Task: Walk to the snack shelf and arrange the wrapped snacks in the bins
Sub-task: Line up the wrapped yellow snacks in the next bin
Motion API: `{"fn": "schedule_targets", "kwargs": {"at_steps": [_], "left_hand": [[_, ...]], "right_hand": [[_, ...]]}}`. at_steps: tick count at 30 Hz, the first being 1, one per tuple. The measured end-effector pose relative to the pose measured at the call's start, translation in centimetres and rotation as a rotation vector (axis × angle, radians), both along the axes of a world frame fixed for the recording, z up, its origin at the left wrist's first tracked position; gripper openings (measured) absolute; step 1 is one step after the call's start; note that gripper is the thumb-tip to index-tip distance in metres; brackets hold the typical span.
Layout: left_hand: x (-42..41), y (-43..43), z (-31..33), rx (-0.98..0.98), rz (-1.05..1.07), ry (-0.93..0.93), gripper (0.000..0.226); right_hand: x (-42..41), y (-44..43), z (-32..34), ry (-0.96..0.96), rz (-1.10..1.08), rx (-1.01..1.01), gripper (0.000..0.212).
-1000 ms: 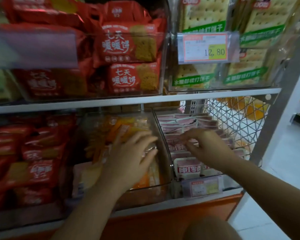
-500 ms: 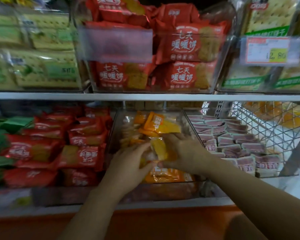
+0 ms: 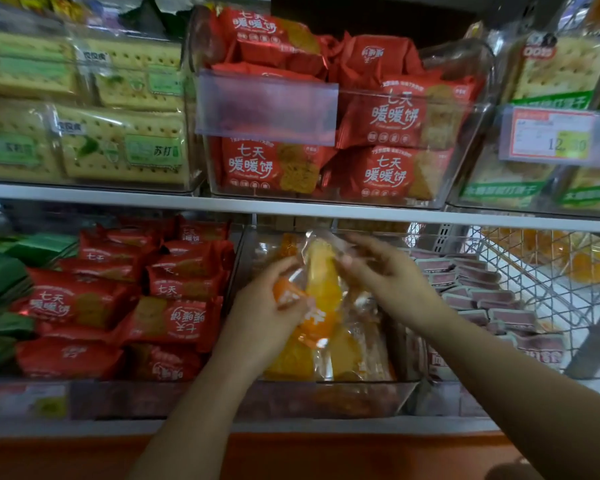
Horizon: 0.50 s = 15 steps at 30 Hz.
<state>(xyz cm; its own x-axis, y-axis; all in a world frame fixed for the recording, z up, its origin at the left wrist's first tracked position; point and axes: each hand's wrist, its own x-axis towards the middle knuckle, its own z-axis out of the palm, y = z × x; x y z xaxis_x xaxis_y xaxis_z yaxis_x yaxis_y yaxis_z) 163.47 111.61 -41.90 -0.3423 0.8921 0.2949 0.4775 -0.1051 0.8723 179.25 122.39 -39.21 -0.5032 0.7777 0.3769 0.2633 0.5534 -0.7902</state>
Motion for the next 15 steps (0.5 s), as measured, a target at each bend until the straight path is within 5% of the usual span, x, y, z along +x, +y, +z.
{"fn": "schedule_targets", "kwargs": {"at_steps": [6, 15], "left_hand": [[-3.8, -1.7, 0.6, 0.086, 0.234, -0.117, 0.043], [-4.7, -2.7, 0.3, 0.078, 0.289, -0.226, 0.047]], "right_hand": [[-0.5, 3.5, -1.2, -0.812, 0.011, 0.194, 0.083], [-0.5, 2.0, -1.5, -0.772, -0.05, 0.547, 0.037]]}}
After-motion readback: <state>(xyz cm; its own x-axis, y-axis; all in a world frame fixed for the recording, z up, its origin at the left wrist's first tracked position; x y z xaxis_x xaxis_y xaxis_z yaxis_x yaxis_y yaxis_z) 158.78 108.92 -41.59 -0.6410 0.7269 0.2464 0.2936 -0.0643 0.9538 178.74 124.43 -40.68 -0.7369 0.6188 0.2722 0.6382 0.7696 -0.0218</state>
